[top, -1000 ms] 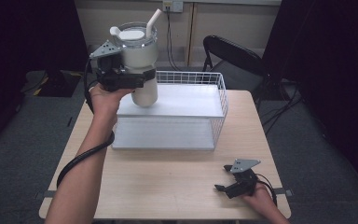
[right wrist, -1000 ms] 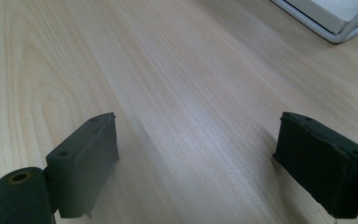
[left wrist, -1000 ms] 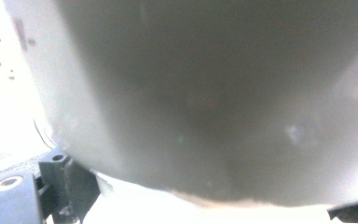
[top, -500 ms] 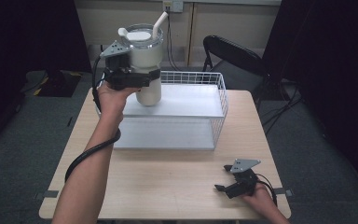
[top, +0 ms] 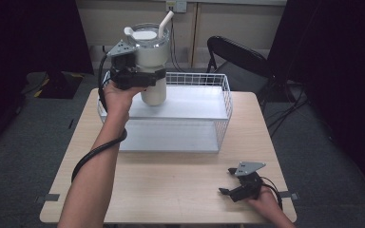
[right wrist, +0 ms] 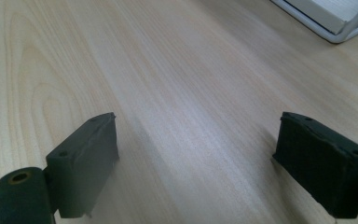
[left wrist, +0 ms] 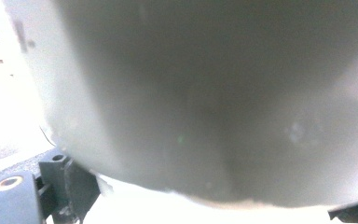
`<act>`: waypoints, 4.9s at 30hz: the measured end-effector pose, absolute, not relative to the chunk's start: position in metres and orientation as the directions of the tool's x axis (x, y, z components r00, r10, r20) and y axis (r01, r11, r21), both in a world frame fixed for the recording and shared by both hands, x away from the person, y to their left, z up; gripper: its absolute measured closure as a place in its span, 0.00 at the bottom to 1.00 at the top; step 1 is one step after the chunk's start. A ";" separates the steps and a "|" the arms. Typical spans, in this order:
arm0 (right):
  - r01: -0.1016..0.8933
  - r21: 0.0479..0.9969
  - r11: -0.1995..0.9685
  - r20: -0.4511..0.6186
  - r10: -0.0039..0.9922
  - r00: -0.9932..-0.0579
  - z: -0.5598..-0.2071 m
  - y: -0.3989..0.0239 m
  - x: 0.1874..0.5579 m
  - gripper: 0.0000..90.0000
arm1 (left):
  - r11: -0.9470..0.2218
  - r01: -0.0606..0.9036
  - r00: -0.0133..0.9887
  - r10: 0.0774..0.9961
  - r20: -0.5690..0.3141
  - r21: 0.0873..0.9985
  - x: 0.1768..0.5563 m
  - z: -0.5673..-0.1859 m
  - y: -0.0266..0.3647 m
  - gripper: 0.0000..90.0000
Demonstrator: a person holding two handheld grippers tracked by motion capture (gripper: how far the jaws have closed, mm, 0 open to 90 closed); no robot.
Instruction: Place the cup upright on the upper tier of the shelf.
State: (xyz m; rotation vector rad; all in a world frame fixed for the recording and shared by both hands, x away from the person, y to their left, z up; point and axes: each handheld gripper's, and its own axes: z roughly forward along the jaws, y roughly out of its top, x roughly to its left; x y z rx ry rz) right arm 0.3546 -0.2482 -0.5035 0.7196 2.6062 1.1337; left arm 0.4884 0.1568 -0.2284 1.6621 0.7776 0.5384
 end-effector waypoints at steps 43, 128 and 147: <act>0.351 0.731 0.585 0.003 0.512 -0.859 -0.504 -0.248 0.355 0.14 | -0.119 0.235 0.604 0.795 -0.049 0.965 0.505 -0.252 0.149 0.11; 0.352 0.731 0.584 0.004 0.512 -0.859 -0.504 -0.248 0.354 0.14 | -0.208 0.323 0.683 0.726 -0.075 0.923 0.409 -0.311 0.207 0.18; 0.351 0.731 0.585 0.004 0.511 -0.859 -0.504 -0.248 0.354 0.14 | -0.237 0.342 0.724 0.684 -0.094 0.909 0.387 -0.361 0.199 0.18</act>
